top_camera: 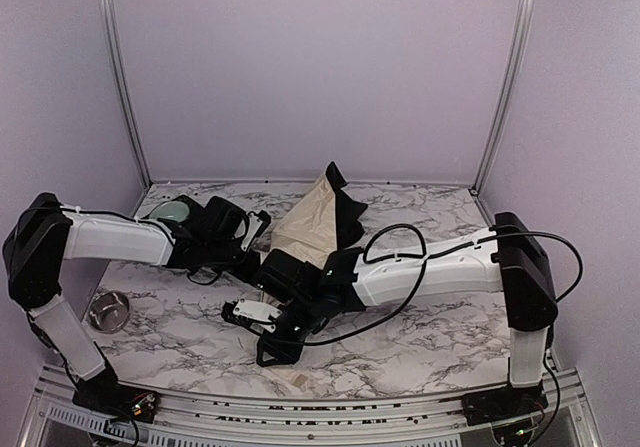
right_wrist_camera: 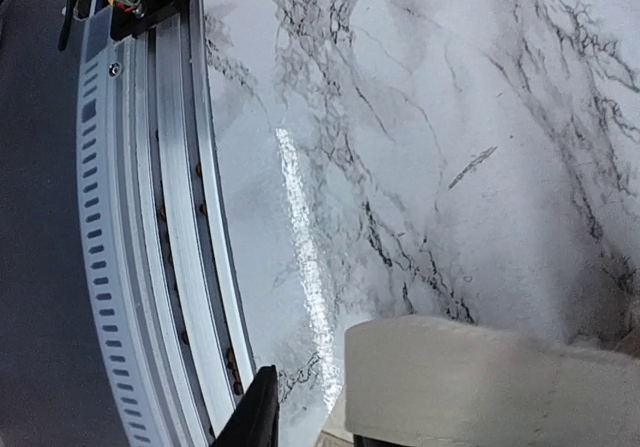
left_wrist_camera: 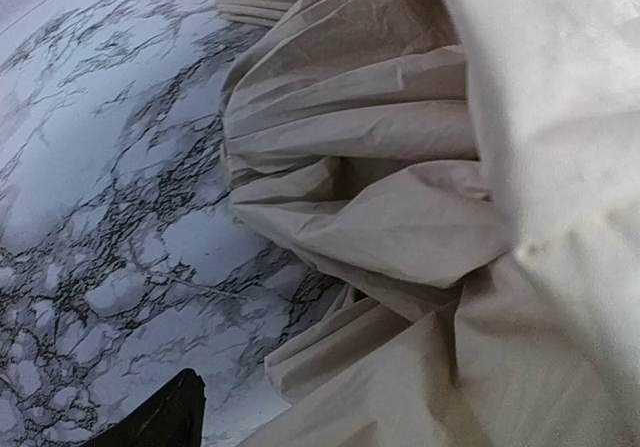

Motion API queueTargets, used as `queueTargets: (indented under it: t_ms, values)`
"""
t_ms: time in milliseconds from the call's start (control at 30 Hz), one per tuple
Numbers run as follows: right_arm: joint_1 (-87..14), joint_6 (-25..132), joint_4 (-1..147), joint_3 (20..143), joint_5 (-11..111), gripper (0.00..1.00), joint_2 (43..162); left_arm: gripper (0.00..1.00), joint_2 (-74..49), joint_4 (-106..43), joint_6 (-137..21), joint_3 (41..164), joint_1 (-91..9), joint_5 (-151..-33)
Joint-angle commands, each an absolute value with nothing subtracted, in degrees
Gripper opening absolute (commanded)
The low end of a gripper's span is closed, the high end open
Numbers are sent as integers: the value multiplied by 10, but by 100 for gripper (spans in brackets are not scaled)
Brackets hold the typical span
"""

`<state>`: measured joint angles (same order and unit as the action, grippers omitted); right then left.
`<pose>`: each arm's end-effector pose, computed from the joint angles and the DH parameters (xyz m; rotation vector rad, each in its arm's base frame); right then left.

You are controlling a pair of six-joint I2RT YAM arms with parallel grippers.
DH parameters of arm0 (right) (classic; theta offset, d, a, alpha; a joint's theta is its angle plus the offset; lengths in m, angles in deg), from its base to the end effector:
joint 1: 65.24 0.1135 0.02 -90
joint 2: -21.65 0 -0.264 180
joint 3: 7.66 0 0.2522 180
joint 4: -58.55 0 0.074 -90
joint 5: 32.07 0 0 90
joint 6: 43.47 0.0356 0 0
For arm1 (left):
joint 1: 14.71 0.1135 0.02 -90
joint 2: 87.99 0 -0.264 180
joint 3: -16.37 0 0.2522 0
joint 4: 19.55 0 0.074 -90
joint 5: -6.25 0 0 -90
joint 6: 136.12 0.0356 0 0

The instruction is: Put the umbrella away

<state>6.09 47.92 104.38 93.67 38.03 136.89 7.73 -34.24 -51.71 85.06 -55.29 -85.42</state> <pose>0.1267 0.4127 0.1988 -1.7121 2.2163 0.8436 0.2672 -0.2303 0.1886 0.7180 2.2271 -0.4426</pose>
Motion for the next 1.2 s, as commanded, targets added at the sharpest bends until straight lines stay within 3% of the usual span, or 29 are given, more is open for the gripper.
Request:
queueTargets:
  t_ms: [0,333,433,733,900,1000,1167]
  values:
    - [70,494,1035,972,396,30,1381,89,60,-399,-542,836,-549,-755]
    - [82,457,1043,975,376,43,1331,99,57,-442,-600,791,-541,-583]
    - [82,443,1058,967,399,53,1311,99,56,-456,-614,784,-541,-548]
    - [19,427,1062,974,579,72,1242,99,-29,-461,-643,761,-523,-631]
    - [-74,433,1029,1048,628,80,1283,99,-79,-463,-675,753,-523,-676]
    - [-117,430,1014,1101,619,93,1335,99,-86,-470,-692,751,-523,-658]
    - [-165,404,1056,1186,602,99,1449,99,-114,-478,-754,739,-521,-605]
